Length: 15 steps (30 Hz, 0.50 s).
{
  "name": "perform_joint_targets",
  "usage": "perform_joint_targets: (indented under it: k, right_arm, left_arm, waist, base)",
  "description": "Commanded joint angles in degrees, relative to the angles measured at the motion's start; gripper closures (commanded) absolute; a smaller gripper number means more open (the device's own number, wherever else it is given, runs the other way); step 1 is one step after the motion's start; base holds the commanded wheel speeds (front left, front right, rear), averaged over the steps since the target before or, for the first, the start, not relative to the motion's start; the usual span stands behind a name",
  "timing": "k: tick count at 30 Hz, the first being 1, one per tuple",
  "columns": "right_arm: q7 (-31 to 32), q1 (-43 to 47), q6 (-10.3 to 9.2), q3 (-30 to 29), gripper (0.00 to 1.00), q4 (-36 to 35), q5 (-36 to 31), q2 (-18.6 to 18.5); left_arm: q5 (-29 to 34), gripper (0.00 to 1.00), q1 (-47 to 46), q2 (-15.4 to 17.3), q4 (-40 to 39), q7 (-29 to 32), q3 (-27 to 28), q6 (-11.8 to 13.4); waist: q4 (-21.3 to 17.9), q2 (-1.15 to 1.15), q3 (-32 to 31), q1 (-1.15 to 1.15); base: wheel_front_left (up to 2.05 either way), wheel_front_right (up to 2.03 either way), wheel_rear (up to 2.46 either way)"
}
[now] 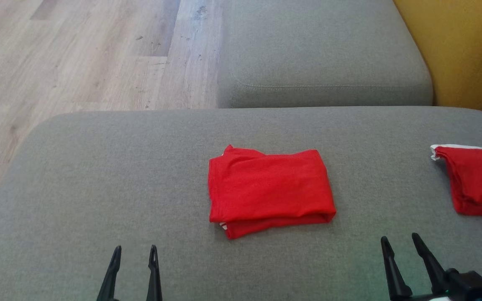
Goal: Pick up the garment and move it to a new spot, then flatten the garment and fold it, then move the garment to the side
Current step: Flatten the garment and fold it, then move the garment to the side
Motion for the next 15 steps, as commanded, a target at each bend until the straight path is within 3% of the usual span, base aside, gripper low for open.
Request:
perform_joint_targets:
  k: [1, 15]
  right_arm:
    - [-0.76, -1.62, 0.37, 1.16, 0.0, -2.11, -0.58, -1.18]
    - [-0.76, -1.69, 0.37, 1.21, 0.0, -2.14, -1.53, -1.31]
  left_arm:
    - [0.32, 0.0, -1.46, -0.87, -1.99, -0.55, 2.37, -0.25]
    - [0.59, 0.0, -0.94, -1.06, -0.55, -0.55, 3.02, -1.26]
  waist:
    - [0.17, 0.0, -0.07, 0.0]
    - [-0.17, 0.0, 0.23, 0.0]
  base:
    - [0.0, 0.0, 0.0]
    - [0.0, 0.0, 0.0]
